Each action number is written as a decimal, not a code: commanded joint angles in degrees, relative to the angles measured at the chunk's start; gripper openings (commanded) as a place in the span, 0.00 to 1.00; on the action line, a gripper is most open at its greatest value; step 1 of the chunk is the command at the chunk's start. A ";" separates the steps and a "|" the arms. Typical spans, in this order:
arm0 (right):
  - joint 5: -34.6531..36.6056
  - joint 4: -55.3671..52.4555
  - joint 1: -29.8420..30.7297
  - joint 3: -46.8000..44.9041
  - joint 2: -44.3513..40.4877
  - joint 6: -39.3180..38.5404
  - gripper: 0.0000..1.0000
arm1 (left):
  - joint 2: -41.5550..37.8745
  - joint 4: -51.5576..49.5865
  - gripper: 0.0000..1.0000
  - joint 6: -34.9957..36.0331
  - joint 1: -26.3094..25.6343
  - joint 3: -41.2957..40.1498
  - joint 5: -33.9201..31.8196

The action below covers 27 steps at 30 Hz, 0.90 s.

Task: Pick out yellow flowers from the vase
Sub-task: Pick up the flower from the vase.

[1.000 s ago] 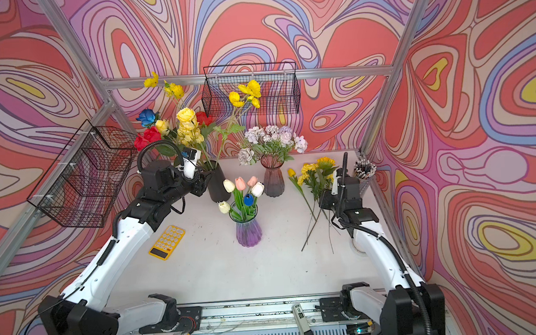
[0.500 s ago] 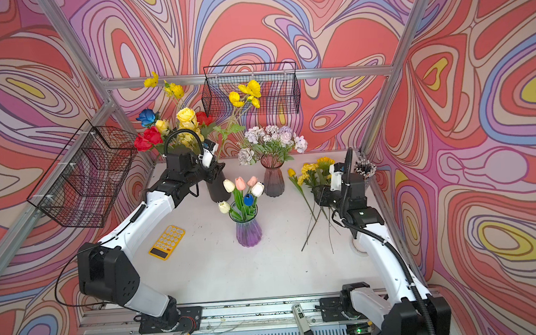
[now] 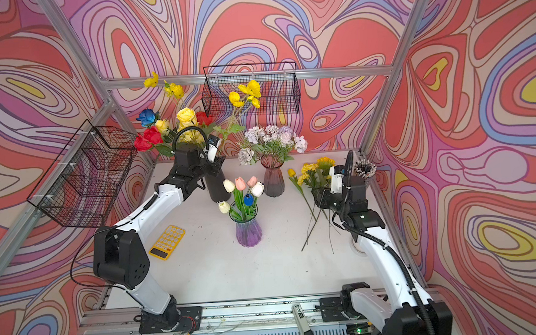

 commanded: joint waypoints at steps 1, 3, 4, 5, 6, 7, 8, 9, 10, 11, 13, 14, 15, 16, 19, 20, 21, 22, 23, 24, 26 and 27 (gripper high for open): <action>-0.54 1.42 -0.16 -0.79 -0.21 -0.05 0.47 | 1.44 1.66 0.41 1.72 -0.28 2.79 -0.46; -0.63 1.69 -0.17 -0.78 -0.09 0.00 0.47 | 2.13 1.24 0.37 1.82 -0.33 3.46 -0.15; -0.63 1.75 -0.23 -0.72 -0.11 -0.09 0.46 | 2.33 1.23 0.35 1.90 -0.38 3.71 -0.35; -0.63 1.68 -0.22 -0.70 -0.11 -0.18 0.47 | 2.44 1.00 0.32 1.73 -0.53 3.90 -0.33; -0.62 1.63 -0.16 -0.61 -0.11 -0.29 0.47 | 2.37 1.02 0.30 1.64 -0.49 3.91 -0.23; -0.63 1.50 -0.23 -0.41 -0.11 -0.51 0.47 | 2.27 1.21 0.27 1.46 -0.49 3.79 0.05; -0.56 1.42 -0.22 -0.35 -0.11 -0.74 0.47 | 2.10 1.38 0.25 1.22 -0.55 3.65 0.38; -0.50 1.46 -0.16 -0.35 -0.11 -0.87 0.47 | 1.96 1.36 0.23 1.25 -0.47 3.65 0.63; -0.46 1.44 -0.18 -0.28 -0.11 -0.97 0.47 | 1.83 1.19 0.20 1.22 -0.48 3.65 0.75; -0.45 1.50 -0.20 -0.26 -0.07 -0.99 0.46 | 1.67 1.12 0.19 1.28 -0.55 3.61 0.85; -0.67 1.66 -0.19 -0.26 -0.04 -0.82 0.47 | 1.10 1.64 0.18 1.62 -0.52 2.96 1.28; -0.89 1.89 -0.21 -0.26 -0.11 -0.58 0.46 | 0.72 2.29 0.17 1.83 -0.55 2.33 1.67; -1.18 2.06 -0.17 -0.35 -0.07 -0.39 0.46 | 0.37 2.87 0.16 2.06 -0.51 1.81 1.93; -1.42 2.47 -0.24 -0.43 -0.18 -0.13 0.47 | 0.08 3.14 0.14 2.25 -0.51 1.43 2.15; -1.77 3.07 -0.23 -0.75 -0.29 0.42 0.46 | -0.28 2.85 0.08 2.95 -0.55 1.28 2.31; -1.78 3.16 -0.20 -0.85 -0.28 0.56 0.46 | -0.36 2.82 0.06 3.18 -0.56 1.37 2.42; -1.86 3.16 -0.20 -0.90 -0.37 0.59 0.46 | -0.45 2.78 0.04 3.26 -0.50 1.37 2.43; -1.93 3.16 -0.19 -1.03 -0.45 0.61 0.46 | -0.54 2.61 0.03 3.24 -0.48 1.45 2.40; -2.02 3.25 -0.22 -1.18 -0.54 0.67 0.46 | -0.69 2.43 0.01 3.14 -0.49 1.54 2.56; -2.16 3.30 -0.17 -1.30 -0.55 0.76 0.46 | -0.85 2.38 0.01 3.13 -0.52 1.62 2.65; -2.56 3.51 -0.23 -1.59 -0.64 1.08 0.46 | -1.45 2.34 0.00 2.92 -0.55 1.56 3.01; -2.65 3.58 -0.19 -1.75 -0.70 1.10 0.46 | -1.79 2.26 0.00 2.87 -0.53 1.61 3.09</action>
